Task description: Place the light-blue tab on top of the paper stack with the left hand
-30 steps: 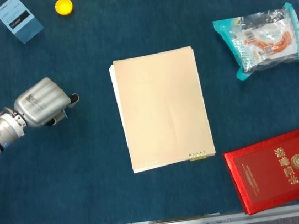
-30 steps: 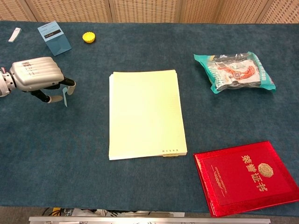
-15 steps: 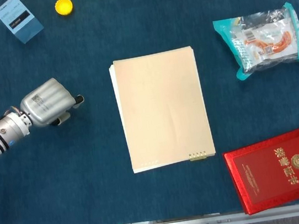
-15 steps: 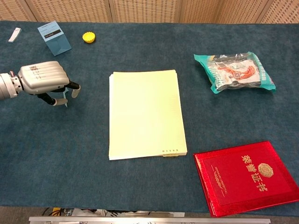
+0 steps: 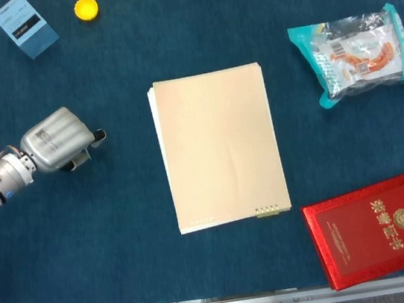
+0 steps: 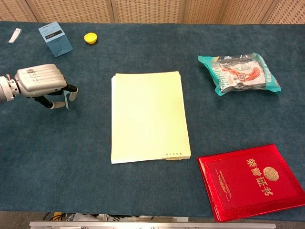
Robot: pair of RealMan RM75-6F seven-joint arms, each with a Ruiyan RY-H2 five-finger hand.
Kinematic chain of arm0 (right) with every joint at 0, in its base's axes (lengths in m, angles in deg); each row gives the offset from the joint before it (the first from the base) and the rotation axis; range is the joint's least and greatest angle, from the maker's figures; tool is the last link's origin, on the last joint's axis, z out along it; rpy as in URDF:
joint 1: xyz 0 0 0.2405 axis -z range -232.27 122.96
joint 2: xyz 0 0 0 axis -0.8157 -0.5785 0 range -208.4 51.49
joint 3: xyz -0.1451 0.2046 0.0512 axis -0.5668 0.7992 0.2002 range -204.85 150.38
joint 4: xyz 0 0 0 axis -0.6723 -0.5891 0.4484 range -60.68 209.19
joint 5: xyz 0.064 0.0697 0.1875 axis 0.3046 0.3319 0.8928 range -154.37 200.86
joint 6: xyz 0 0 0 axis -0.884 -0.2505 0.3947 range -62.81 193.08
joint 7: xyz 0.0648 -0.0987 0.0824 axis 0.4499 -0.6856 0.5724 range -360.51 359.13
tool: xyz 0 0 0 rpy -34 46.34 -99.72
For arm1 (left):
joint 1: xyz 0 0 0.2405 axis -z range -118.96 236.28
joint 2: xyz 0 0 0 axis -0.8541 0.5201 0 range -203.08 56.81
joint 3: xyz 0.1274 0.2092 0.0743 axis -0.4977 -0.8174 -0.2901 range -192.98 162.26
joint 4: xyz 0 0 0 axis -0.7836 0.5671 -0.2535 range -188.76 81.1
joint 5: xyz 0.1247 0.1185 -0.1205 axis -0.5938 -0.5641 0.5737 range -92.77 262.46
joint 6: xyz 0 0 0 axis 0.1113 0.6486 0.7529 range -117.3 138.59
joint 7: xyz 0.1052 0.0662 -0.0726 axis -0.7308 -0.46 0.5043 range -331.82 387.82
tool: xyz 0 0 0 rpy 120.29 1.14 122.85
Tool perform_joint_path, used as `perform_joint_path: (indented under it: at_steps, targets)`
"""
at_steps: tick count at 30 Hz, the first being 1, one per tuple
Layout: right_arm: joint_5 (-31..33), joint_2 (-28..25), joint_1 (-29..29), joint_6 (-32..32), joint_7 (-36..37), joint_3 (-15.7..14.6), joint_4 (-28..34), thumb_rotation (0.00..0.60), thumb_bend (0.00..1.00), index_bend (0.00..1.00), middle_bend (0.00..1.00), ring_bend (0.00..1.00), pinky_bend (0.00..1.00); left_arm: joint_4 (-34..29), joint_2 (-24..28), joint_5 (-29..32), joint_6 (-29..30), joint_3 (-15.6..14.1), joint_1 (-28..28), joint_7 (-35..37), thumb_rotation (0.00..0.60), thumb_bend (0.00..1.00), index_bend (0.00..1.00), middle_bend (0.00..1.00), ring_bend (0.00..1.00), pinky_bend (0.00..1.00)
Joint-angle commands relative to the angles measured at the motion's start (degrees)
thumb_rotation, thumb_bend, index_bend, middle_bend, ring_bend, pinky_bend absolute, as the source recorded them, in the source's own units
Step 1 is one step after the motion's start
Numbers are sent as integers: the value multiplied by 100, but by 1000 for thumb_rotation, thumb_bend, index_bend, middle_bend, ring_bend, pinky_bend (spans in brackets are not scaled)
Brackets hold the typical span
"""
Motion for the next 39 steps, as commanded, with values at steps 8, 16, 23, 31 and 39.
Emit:
perform_joint_path:
  at_steps: [8, 16, 23, 31, 39]
  targets:
    - [0, 26, -21, 16, -62, 17, 25, 600, 209, 238, 379, 401, 514, 276, -171, 49, 4, -138, -59, 159, 600, 339, 453, 1000, 1000, 968]
    - [36, 38, -19, 13, -94, 32, 32, 600, 210, 238, 379, 401, 514, 459, -303, 115, -29, -185, -64, 326, 600, 339, 458, 1000, 1000, 968]
    - [48, 37, -5, -5, -110, 37, 47, 600, 209, 238, 379, 403, 513, 597, -385, 165, -51, -210, -58, 434, 600, 339, 463, 1000, 1000, 968]
    - [38, 43, -4, -37, -160, 55, 61, 600, 210, 238, 378, 404, 513, 690, -443, 210, -31, -235, -67, 540, 600, 339, 480, 1000, 1000, 968]
    - [64, 42, 13, -55, -134, 63, 33, 600, 210, 238, 379, 404, 513, 727, -497, 231, -59, -275, -72, 576, 600, 340, 507, 1000, 1000, 968]
